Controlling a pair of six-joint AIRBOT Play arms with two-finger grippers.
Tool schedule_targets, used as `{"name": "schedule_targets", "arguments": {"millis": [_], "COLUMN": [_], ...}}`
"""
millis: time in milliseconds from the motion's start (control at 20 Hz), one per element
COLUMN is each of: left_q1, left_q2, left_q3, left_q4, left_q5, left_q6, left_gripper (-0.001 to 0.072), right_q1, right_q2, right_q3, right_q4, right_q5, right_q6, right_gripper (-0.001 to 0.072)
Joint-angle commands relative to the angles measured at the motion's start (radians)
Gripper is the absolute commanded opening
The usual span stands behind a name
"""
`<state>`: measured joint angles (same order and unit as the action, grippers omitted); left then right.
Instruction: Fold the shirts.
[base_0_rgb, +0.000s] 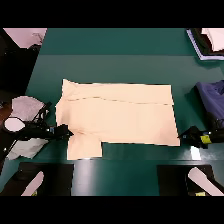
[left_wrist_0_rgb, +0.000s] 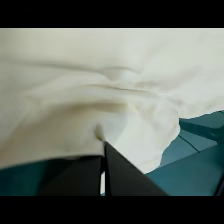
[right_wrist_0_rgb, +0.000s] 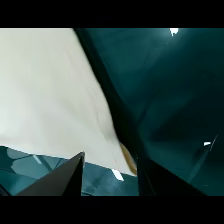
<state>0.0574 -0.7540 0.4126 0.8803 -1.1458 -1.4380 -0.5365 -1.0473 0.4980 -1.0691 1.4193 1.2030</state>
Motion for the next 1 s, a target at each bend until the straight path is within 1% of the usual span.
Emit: {"name": "schedule_targets", "arguments": {"millis": [0,150,300,350,400,450,500,600,700,750,800,850,950], "left_q1": [0.0,0.0,0.0,0.0,0.0,0.0,0.0,0.0,0.0,0.0,0.0,0.0,0.0], "left_q2": [0.001,0.001,0.001,0.001,0.001,0.001,0.001,0.001,0.003,0.015,0.039,0.081,0.172], "left_q3": [0.003,0.003,0.003,0.003,0.003,0.003,0.003,0.003,0.005,0.005,0.005,0.005,0.014], "left_q4": [-0.002,-0.002,-0.002,-0.002,-0.002,-0.001,-0.001,0.003,0.007,0.006,0.006,0.005,-0.012], "left_q5": [0.002,0.002,0.002,0.001,0.0,-0.008,-0.026,-0.093,-0.169,-0.201,-0.222,-0.235,-0.268], "left_q6": [0.006,0.006,0.006,0.006,0.006,0.011,0.029,0.032,0.031,0.031,0.026,-0.002,-0.055], "left_gripper": [0.0024,0.0024,0.0024,0.0024,0.0024,0.0024,0.0024,0.0023,0.0022,0.0022,0.0022,0.0022,0.0022], "right_q1": [-0.014,-0.005,0.089,0.131,0.161,0.18,0.191,0.192,0.192,0.192,0.192,0.192,0.192], "right_q2": [0.003,0.003,0.003,0.003,0.004,0.004,0.004,0.004,0.013,0.036,0.069,0.116,0.206], "right_q3": [-0.036,-0.036,-0.037,-0.036,-0.035,-0.035,-0.034,-0.002,0.064,0.098,0.122,0.136,0.153], "right_q4": [-0.032,-0.031,-0.031,-0.032,-0.032,-0.032,-0.033,-0.055,-0.181,-0.27,-0.328,-0.375,-0.39], "right_q5": [-0.002,0.01,0.007,-0.008,-0.023,-0.032,-0.03,0.018,0.102,0.141,0.171,0.191,0.204], "right_q6": [-0.007,-0.007,-0.007,-0.007,-0.007,-0.007,-0.007,-0.007,0.01,0.036,0.038,0.037,0.038], "right_gripper": [0.0388,0.0387,0.0362,0.0274,0.0171,0.0113,0.0013,0.0012,0.0012,0.0012,0.0012,0.0012,0.0012]}}
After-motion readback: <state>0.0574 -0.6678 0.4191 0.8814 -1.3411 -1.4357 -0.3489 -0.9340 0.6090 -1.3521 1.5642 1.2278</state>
